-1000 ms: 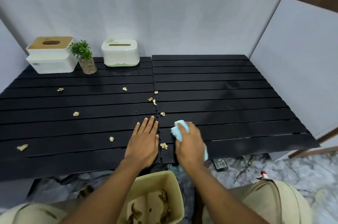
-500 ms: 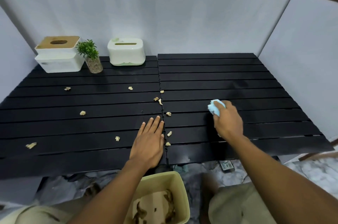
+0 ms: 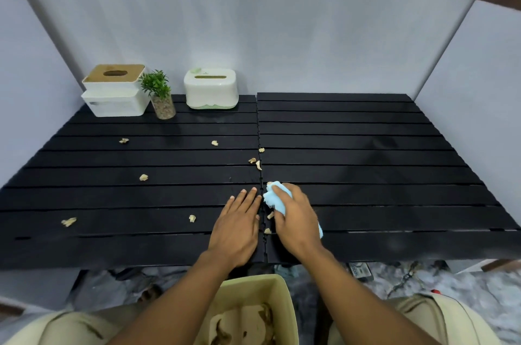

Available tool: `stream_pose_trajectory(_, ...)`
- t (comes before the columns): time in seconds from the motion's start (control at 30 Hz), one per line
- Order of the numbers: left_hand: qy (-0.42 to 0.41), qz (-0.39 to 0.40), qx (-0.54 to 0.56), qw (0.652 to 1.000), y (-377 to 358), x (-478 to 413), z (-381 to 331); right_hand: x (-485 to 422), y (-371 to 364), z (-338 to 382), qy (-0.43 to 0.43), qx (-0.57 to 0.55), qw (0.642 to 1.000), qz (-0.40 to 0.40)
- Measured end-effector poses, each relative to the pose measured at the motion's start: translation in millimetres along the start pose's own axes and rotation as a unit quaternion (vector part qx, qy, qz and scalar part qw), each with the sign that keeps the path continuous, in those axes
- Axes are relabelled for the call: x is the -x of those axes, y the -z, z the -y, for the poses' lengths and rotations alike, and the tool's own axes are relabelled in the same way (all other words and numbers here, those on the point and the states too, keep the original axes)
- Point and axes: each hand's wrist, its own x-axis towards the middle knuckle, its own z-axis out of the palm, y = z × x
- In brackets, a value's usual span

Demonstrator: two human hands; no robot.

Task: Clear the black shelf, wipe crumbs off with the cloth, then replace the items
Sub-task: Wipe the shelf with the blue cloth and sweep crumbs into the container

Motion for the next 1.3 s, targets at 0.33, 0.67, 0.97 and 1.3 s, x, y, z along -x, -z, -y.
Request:
stream_pose_trajectory(0.33, -0.002, 0.005, -0.004, 1.000, 16, -15, 21, -58, 53, -45, -0.046, 0.081, 0.994, -0.056)
stream_pose_trajectory(0.67, 0.017, -0.024, -0.008, 1.000, 19, -113, 62, -160, 40, -99, -0.049, 0.117, 0.990, -0.062)
stream_pose_trajectory(0.97, 0.007, -0.016, -0.004, 1.000, 8, -140, 68, -228, -19, -58, 0.008, 0.089, 0.996, -0.030)
stream_pose_trajectory(1.3, 0.022, -0.101, 0.114, 0.988, 40, -152, 97, -289, -31, 19, 0.192, 0.071, 0.975, 0.082)
